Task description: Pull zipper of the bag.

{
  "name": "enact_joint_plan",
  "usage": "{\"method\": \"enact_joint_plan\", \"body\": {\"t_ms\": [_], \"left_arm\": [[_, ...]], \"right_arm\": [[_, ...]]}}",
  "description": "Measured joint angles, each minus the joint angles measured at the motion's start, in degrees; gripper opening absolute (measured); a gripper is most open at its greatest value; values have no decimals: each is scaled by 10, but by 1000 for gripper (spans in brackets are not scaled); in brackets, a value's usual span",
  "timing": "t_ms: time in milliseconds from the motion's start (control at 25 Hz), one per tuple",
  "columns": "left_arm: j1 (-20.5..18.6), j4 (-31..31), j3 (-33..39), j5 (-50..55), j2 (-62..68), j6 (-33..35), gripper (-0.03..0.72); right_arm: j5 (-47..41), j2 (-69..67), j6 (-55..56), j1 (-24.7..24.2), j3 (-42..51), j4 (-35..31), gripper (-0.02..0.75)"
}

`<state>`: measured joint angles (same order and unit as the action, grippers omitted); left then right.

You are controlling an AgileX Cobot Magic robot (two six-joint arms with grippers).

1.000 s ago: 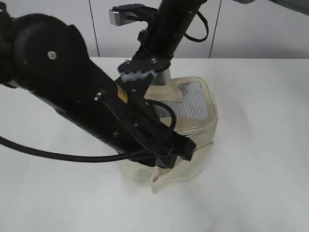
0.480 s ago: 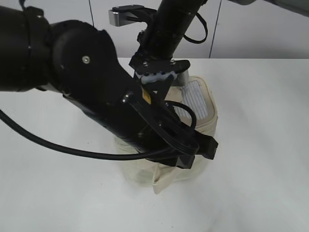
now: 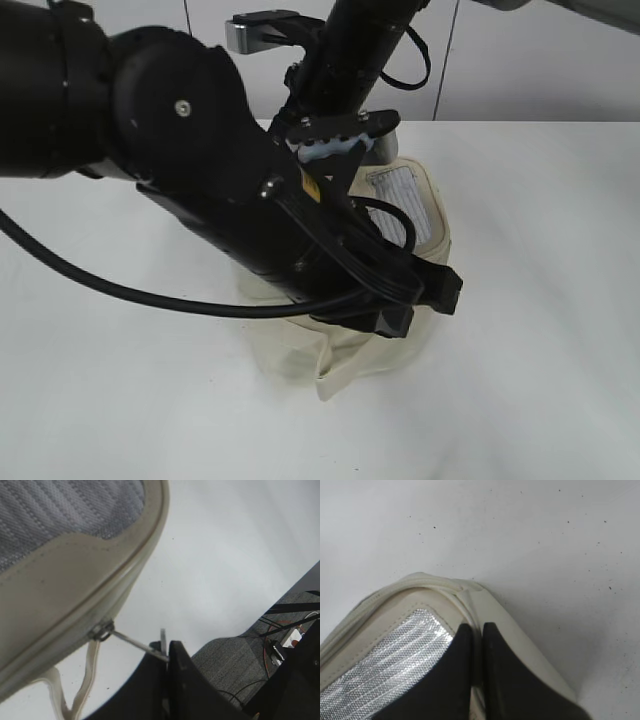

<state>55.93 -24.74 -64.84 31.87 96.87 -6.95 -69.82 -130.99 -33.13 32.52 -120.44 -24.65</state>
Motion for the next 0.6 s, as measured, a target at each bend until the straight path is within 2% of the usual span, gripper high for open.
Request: {"method": "enact_joint_plan", "body": {"t_ms": [280,400,480,600], "left_arm": [[2,-3,-4,-1,0,0,4],[3,-1,-4,7,0,0,36],[5,4,-4,18,0,0,90],[8,14,-5,42,-1,2,223]], "right_arm": [[0,0,0,0,0,0,33],[0,0,0,0,0,0,33],[0,-1,0,0,0,0,33],[0,-1,6,0,0,0,62]]}}
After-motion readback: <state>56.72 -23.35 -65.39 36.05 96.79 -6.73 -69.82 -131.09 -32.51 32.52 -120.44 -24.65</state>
